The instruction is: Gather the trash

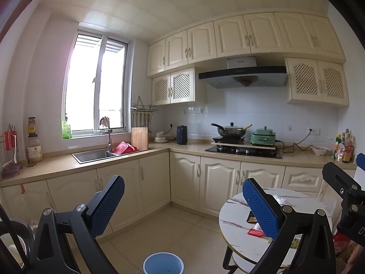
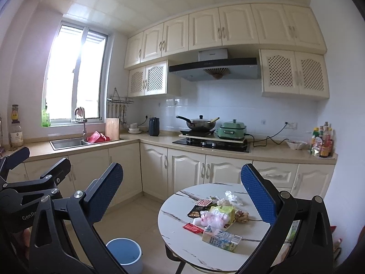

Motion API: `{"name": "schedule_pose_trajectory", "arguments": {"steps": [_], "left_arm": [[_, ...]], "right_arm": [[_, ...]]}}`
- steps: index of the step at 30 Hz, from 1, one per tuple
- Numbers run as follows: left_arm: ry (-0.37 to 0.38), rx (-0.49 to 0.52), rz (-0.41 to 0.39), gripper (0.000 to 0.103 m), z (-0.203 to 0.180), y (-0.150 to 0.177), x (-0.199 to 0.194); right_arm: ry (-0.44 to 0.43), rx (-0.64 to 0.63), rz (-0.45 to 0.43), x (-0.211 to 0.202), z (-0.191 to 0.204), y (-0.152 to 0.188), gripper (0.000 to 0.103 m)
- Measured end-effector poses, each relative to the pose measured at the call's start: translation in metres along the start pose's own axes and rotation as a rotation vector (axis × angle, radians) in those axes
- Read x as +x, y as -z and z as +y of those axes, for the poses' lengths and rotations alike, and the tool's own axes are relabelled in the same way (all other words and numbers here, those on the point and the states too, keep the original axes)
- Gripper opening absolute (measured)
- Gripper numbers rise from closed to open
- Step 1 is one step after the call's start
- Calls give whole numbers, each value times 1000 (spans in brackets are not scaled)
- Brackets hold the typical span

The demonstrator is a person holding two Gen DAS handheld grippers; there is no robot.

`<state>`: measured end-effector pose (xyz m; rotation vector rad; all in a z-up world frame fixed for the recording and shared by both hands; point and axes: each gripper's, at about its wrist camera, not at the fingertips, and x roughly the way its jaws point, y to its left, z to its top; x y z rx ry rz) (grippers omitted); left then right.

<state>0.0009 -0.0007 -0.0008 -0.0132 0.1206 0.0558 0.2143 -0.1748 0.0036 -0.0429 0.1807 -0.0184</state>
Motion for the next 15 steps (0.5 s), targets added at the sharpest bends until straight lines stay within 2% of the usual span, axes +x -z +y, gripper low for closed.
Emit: {"name": "schedule_pose_trajectory", "arguments": {"steps": [15], "left_arm": [[-4,6,1,102,-3,-2,-2]], "right_arm": [[-4,-1,-3,1,1,1,103]]}}
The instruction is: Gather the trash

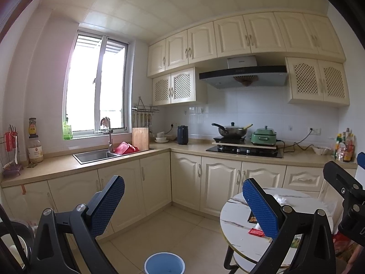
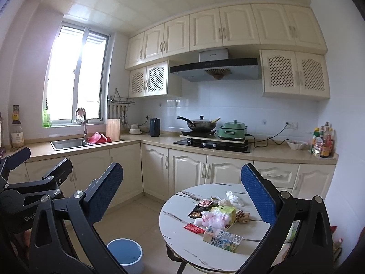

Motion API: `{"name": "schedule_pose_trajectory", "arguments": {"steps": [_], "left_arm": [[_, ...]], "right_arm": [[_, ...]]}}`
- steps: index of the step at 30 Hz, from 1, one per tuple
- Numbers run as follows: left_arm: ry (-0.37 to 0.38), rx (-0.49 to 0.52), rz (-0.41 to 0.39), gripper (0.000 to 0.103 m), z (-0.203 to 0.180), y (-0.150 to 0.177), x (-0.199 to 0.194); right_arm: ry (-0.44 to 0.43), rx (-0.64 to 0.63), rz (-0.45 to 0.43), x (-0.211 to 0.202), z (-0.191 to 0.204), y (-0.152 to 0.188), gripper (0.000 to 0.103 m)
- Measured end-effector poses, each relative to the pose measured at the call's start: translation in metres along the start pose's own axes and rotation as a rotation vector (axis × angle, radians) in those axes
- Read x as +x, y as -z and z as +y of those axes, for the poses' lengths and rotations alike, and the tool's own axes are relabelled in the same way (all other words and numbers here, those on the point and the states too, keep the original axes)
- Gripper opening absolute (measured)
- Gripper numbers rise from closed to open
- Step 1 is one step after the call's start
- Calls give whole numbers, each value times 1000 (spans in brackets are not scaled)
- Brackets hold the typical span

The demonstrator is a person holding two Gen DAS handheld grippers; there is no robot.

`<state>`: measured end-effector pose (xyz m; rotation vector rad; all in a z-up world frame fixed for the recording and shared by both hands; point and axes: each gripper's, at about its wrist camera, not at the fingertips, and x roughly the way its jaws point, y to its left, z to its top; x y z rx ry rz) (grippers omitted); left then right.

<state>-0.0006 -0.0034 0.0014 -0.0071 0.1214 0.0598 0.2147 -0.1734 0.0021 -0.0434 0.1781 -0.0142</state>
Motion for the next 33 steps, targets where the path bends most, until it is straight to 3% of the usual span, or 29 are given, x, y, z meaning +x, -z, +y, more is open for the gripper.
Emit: {"name": "schedule_pose_trajectory", "arguments": {"steps": [33], "left_arm": [[8,6,-3,102,0,4,1]], "right_arm": [[2,9,-1,-1,0,1,103]]}}
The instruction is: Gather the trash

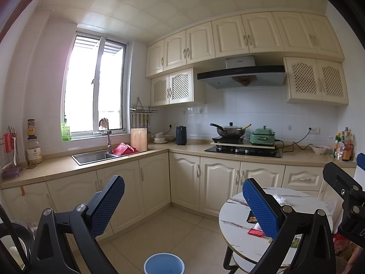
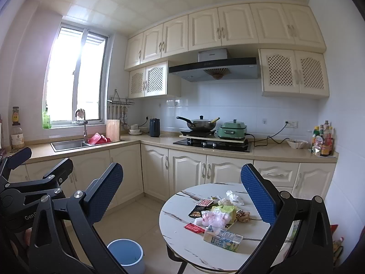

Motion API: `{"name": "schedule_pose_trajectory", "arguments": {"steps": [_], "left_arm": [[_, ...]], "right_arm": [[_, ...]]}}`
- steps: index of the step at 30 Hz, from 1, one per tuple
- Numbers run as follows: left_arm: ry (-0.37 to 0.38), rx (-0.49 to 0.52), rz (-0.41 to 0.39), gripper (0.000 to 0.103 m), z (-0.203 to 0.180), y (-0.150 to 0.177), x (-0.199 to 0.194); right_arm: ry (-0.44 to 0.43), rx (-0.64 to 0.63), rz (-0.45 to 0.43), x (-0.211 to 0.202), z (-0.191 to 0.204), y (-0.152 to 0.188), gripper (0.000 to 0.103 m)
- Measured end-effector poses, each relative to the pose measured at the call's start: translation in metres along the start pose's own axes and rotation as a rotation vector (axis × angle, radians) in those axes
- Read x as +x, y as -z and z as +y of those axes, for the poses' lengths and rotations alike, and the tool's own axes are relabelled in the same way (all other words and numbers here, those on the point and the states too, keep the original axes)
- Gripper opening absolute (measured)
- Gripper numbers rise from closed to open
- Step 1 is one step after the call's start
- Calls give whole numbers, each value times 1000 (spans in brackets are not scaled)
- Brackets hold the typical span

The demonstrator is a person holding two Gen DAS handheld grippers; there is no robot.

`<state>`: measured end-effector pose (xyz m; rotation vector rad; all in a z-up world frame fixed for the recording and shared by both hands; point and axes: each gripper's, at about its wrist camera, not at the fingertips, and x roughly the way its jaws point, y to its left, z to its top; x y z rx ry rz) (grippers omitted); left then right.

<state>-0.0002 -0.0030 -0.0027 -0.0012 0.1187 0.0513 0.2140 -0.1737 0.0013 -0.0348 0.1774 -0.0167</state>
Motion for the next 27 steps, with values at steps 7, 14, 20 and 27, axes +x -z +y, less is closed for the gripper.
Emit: {"name": "schedule_pose_trajectory", "arguments": {"steps": [7,14,20,27], "left_arm": [[5,9,-9,102,-1,0,5],[21,28,-15,102,-10,1,22],[34,42,-11,102,-17,9,43],[25,52,-16,102,-24,8,66]], "right_arm": [[8,7,0,5,-5,-1,103],[17,14,-3,15,-13,3,103],[26,39,5,30,-27,12,103],[23,41,-3,45,-37,12,103]]}}
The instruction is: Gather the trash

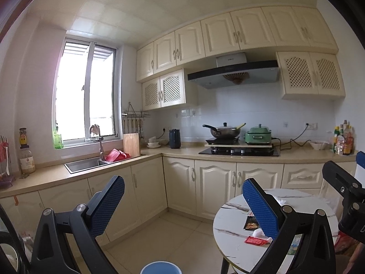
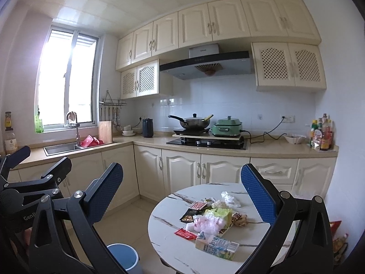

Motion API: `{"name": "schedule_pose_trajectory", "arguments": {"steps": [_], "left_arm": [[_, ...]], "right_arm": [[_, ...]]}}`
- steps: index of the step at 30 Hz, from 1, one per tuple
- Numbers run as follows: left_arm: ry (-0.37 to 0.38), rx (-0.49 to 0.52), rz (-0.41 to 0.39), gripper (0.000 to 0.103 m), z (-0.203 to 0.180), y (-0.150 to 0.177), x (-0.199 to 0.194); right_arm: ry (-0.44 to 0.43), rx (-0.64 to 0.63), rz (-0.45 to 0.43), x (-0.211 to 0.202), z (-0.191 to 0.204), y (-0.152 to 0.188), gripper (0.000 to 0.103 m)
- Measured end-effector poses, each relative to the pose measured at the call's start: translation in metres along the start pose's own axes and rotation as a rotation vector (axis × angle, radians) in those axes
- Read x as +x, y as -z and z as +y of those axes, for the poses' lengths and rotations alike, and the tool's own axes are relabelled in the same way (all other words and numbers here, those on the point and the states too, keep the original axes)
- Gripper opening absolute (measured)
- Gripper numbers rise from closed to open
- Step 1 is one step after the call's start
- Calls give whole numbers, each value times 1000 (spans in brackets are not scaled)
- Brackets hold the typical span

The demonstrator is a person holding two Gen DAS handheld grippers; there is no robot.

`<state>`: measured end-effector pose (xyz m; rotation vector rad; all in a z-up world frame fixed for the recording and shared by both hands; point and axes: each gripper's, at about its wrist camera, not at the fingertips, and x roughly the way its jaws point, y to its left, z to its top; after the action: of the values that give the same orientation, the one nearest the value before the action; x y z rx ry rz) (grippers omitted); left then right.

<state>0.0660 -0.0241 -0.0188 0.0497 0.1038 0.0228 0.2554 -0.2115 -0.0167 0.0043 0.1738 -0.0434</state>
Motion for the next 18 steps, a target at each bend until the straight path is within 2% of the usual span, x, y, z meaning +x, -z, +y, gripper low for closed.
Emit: {"name": "schedule_pose_trajectory", "arguments": {"steps": [6,11,14,18], "left_arm": [[-11,7,15,102,-10,1,24],[16,25,39,102,-26,-1,51],[76,60,102,102,-43,7,78],[170,79,227,102,-66,32,122]], "right_arm": [[-6,8,12,15,-5,2,103],[-2,11,32,27,-14,10,103],[29,16,58,35,-27,22,103],[115,33,152,55,-57,49,103]]}}
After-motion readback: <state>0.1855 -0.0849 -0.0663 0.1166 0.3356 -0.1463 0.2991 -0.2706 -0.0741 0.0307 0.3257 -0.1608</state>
